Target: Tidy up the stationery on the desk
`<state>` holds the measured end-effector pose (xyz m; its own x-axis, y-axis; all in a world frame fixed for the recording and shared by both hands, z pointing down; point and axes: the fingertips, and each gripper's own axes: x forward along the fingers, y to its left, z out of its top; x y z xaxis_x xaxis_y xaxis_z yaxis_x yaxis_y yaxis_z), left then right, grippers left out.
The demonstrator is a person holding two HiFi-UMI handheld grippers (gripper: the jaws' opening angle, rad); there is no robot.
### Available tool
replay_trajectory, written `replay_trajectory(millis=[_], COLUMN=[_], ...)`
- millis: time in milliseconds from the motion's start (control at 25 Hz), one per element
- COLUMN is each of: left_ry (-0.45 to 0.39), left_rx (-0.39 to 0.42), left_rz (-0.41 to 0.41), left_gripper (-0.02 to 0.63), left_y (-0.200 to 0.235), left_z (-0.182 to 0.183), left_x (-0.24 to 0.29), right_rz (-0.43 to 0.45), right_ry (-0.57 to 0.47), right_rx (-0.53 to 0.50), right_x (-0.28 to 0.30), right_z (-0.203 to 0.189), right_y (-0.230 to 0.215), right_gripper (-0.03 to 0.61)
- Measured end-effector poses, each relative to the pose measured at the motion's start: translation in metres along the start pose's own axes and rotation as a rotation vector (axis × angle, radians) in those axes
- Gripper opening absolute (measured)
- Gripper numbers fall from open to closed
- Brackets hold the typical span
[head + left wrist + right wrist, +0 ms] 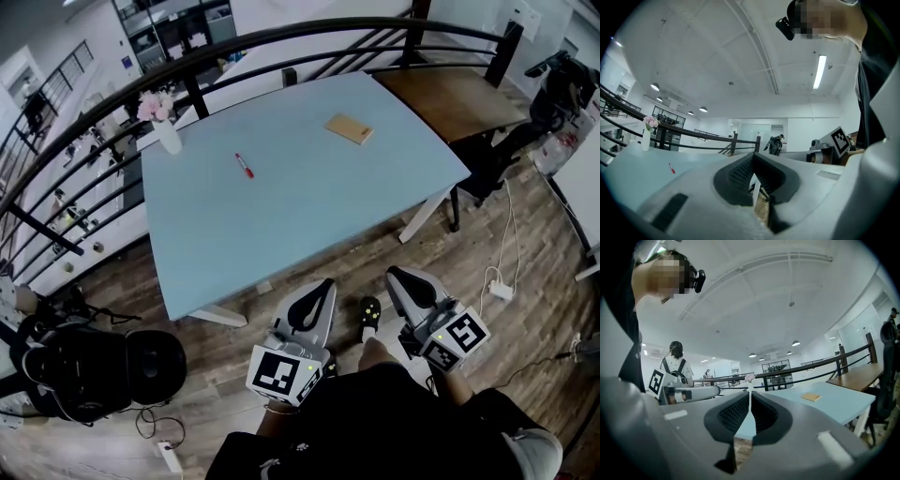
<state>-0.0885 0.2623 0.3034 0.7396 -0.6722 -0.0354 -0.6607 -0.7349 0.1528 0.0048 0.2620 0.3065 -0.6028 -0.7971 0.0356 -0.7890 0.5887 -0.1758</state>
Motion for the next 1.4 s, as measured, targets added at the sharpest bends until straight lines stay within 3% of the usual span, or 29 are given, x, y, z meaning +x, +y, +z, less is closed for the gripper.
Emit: replay_trajectory(millis=[600,1400], left_ry=[0.013,0.013], left_rx=[0.006,0.021], left_rz=[0.17,0.33], left_gripper=[-0.002,-0.002], left_y=[0.041,0.088], left_z=[-0.014,-0.001], left_x=[0.042,0.152], right_rz=[0.167,0.283], right_ry=[0.031,0.062], right_rx=[0.052,0.071], right_x=[0.059,0.123], right_z=[-0.008,0.01], right_y=[-0.052,-0.165], right_gripper=[0.011,0.011])
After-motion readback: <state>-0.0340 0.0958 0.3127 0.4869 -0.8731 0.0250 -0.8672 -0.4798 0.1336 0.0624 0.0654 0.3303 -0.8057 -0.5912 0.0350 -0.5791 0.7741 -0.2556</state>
